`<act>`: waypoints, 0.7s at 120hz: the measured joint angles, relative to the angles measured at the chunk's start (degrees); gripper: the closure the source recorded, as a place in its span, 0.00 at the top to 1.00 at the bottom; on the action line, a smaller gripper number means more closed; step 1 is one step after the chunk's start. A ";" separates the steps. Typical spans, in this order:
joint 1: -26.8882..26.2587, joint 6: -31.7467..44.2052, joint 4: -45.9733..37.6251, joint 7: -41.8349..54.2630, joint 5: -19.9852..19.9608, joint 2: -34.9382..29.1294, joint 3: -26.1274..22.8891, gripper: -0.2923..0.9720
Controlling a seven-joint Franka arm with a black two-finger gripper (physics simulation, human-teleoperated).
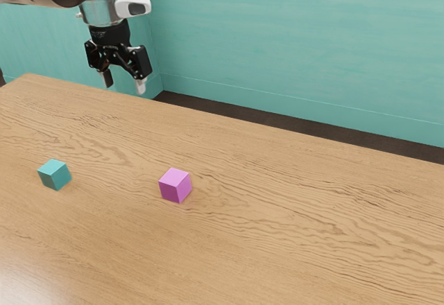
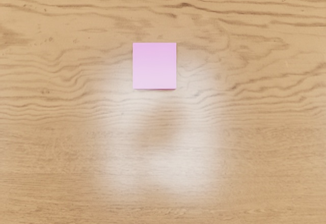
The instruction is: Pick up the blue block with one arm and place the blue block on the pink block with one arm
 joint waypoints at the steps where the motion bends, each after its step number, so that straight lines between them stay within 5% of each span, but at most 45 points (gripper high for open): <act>1: 0.00 0.02 0.00 0.00 0.00 0.00 0.00 0.77; 6: -10.51 -1.82 16.25 0.70 -3.39 7.71 13.41 0.76; 18: -3.34 -4.95 28.07 2.21 -8.08 13.17 23.34 0.76; 42: -2.87 -8.05 30.40 4.57 -10.92 14.23 25.03 0.75; 54: -6.94 -8.82 36.04 5.49 -8.14 8.70 24.62 0.75; 68: -11.25 -9.39 36.30 6.45 -5.56 9.23 24.14 0.75; 84: -7.31 -11.13 29.06 7.54 0.02 14.59 24.21 0.75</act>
